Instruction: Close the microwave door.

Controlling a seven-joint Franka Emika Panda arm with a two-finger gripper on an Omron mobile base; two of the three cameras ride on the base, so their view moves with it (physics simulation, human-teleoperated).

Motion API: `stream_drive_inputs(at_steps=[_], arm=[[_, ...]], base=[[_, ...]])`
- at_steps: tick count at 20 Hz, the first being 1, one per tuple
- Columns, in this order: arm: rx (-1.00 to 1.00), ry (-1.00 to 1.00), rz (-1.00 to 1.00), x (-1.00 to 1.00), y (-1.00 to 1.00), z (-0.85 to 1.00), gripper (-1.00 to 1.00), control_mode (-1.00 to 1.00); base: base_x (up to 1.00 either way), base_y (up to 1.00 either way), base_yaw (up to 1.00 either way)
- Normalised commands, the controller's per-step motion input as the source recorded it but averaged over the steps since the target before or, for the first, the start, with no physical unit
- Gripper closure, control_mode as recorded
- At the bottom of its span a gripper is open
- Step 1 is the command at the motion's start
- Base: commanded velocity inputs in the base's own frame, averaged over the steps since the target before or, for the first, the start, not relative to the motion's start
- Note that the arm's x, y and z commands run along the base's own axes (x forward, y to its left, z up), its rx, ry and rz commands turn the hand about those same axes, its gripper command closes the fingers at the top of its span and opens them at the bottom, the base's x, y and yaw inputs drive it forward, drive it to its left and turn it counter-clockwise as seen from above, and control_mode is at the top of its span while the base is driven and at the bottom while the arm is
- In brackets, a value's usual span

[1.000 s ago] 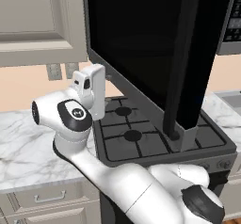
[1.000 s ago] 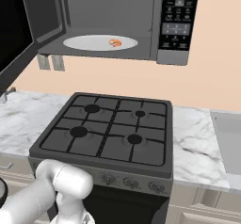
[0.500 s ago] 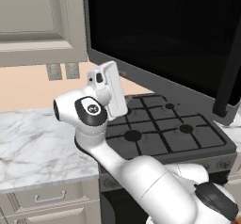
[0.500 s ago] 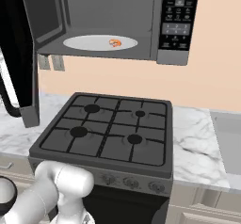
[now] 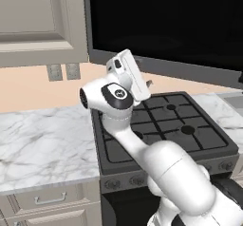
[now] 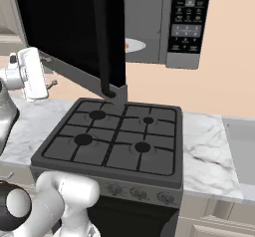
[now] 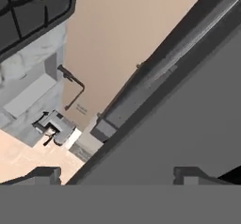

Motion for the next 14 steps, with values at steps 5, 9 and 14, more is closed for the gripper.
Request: stream_drive_inputs(at_steps=[5, 9, 14], arm=[[0.01, 0.04, 0.0, 0.19, -0.47, 0.59, -1.0, -1.0], [0.16, 0.0, 0.07, 0.16, -0.54, 0.25, -1.0, -1.0], [0.24, 0.0, 0.19, 0.11, -0.56, 0.0, -1.0, -1.0]], base=[[0.0, 0.0, 0.0], [0.0, 0.0, 0.0], [0.0, 0.0, 0.0]])
